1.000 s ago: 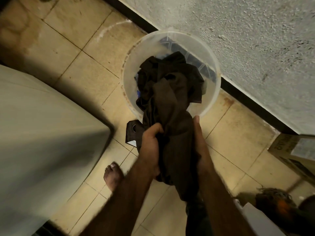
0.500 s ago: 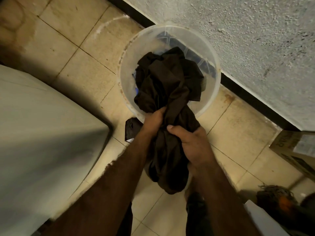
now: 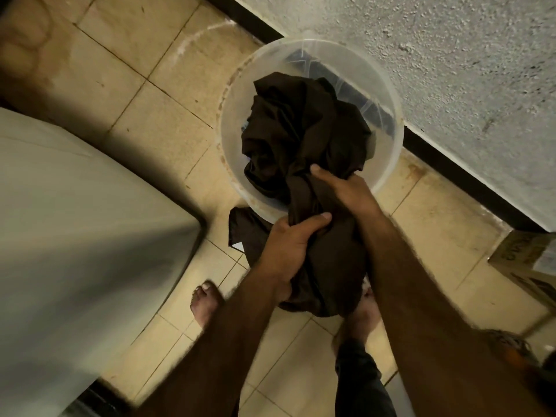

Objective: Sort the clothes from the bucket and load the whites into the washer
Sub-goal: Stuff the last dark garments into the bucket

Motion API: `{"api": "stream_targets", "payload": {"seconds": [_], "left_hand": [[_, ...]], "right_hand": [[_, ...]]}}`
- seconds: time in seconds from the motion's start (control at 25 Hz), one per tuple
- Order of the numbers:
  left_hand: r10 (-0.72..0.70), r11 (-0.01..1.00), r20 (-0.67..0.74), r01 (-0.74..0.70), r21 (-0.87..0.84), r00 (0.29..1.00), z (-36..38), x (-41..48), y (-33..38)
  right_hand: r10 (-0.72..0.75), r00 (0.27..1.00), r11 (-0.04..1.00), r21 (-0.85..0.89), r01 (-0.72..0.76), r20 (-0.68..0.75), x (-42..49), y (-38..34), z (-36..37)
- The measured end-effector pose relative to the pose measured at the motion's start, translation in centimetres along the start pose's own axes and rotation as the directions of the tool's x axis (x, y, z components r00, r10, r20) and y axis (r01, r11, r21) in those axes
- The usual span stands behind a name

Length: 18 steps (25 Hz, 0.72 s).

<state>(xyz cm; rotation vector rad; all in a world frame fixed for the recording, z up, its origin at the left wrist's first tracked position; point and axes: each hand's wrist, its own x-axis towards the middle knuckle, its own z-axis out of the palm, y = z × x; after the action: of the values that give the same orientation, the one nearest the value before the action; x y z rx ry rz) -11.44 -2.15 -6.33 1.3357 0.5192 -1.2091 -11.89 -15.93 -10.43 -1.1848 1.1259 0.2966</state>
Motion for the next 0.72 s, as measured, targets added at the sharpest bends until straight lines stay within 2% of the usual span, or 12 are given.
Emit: {"api": "stream_targets", "payload": {"seconds": [0.04, 0.12, 0.16, 0.2, 0.4, 0.52, 0.6, 0.64, 0.72], "left_hand": [[-0.004, 1.000, -0.023, 0.003, -0.021, 1.000, 0.3, 0.4, 0.8], [-0.010, 1.000, -0.080, 0.008, -0.028, 0.997, 0.5, 1.4, 2.0], [-0.002, 1.000, -0.106, 0.003, 0.002, 0.994, 0.5, 2.2, 2.2], [0.005, 0.999, -0.130, 0.000, 0.038, 0.992, 0.5, 2.9, 2.4], [0.101, 0.959, -0.190, -0.045, 0.281, 0.977, 0.3, 6.4, 2.0], [0.186, 0.918, -0.179, -0.106, 0.382, 0.966, 0.2, 7.3, 1.4], [0.150, 0.966, -0.109, -0.122, 0.229, 0.983, -0.1, 6.4, 1.0], [0.068, 0.995, 0.006, -0.068, 0.066, 0.998, -0.4, 5.5, 0.6], [-0.071, 0.972, 0.283, 0.129, -0.194, 0.956, -1.2, 3.1, -0.7]], "right_hand": [[0.058, 0.996, 0.995, 0.076, -0.063, 0.066, -0.3, 0.8, 0.1], [0.154, 0.944, 0.906, 0.339, -0.252, 0.291, -2.7, 3.4, 0.3], [0.146, 0.914, 0.851, 0.423, -0.311, 0.378, -4.4, 4.6, 0.5], [0.136, 0.896, 0.839, 0.432, -0.331, 0.422, -5.7, 5.7, 0.7], [0.087, 0.940, 0.958, 0.232, -0.171, 0.331, -8.0, 6.6, 0.3], [0.103, 0.979, 0.970, 0.199, -0.139, 0.178, -8.4, 5.7, 0.0], [0.114, 0.985, 0.957, 0.252, -0.145, 0.133, -8.5, 4.5, -0.3], [0.106, 0.985, 0.950, 0.280, -0.141, 0.135, -8.4, 3.7, -0.4], [0.072, 0.989, 0.945, 0.308, -0.108, 0.128, -7.5, 1.8, -0.5]]}}
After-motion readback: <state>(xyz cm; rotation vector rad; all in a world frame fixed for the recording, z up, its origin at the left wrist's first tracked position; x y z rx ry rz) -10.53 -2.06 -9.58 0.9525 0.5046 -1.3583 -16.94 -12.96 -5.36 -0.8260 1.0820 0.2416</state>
